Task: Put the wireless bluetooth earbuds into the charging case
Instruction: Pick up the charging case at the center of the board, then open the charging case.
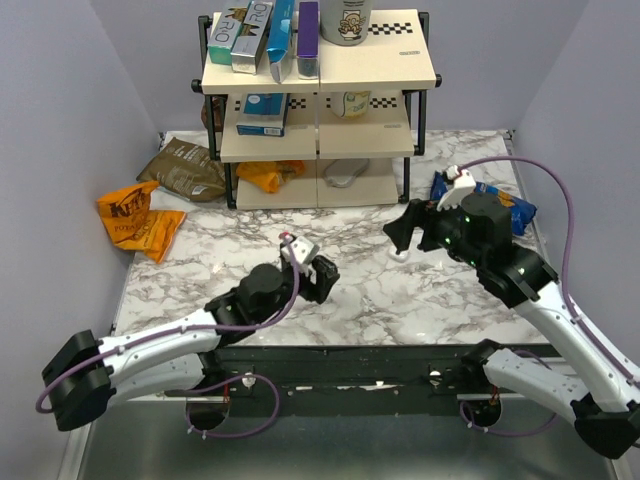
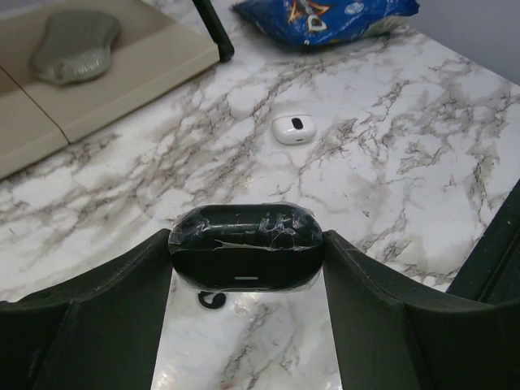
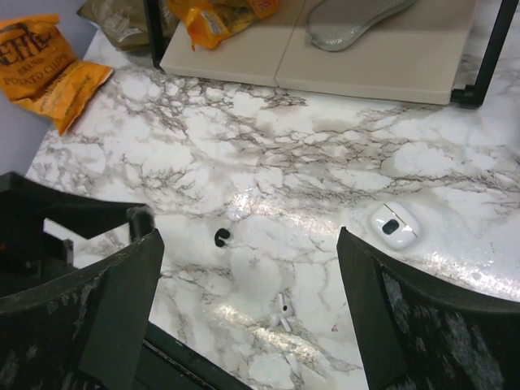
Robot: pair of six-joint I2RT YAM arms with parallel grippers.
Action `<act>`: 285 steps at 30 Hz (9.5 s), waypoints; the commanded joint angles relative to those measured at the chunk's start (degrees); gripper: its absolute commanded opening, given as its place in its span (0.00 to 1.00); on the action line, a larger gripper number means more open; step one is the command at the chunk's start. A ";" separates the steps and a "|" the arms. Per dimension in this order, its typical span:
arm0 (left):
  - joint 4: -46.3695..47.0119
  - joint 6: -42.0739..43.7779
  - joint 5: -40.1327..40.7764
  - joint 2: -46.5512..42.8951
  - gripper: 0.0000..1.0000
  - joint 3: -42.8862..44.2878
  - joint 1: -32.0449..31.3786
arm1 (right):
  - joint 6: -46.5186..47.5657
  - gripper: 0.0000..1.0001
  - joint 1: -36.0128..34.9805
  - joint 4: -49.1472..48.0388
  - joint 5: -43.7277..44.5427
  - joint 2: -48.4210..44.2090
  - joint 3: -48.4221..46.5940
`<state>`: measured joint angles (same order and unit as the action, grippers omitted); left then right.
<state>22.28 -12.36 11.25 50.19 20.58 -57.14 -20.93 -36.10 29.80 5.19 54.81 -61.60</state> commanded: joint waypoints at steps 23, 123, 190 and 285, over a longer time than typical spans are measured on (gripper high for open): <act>25.97 25.01 -5.71 -4.49 0.00 -11.44 -3.67 | 11.70 1.00 -14.25 -8.19 -20.58 11.19 -1.50; 13.06 18.00 1.77 -6.95 0.98 -5.47 -7.81 | 11.69 0.01 -17.69 -2.31 -16.26 16.91 -6.07; 1.01 -3.19 -58.45 4.21 0.99 14.49 16.89 | 40.35 0.01 -27.45 -2.91 -10.11 6.45 -8.79; 16.93 -6.54 -12.51 -19.86 0.00 -9.76 7.05 | 6.25 0.72 -16.11 -21.08 9.31 3.72 10.08</act>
<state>40.56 -21.54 -17.02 36.73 13.37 -46.96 -6.46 -53.28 12.69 9.37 54.96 -60.25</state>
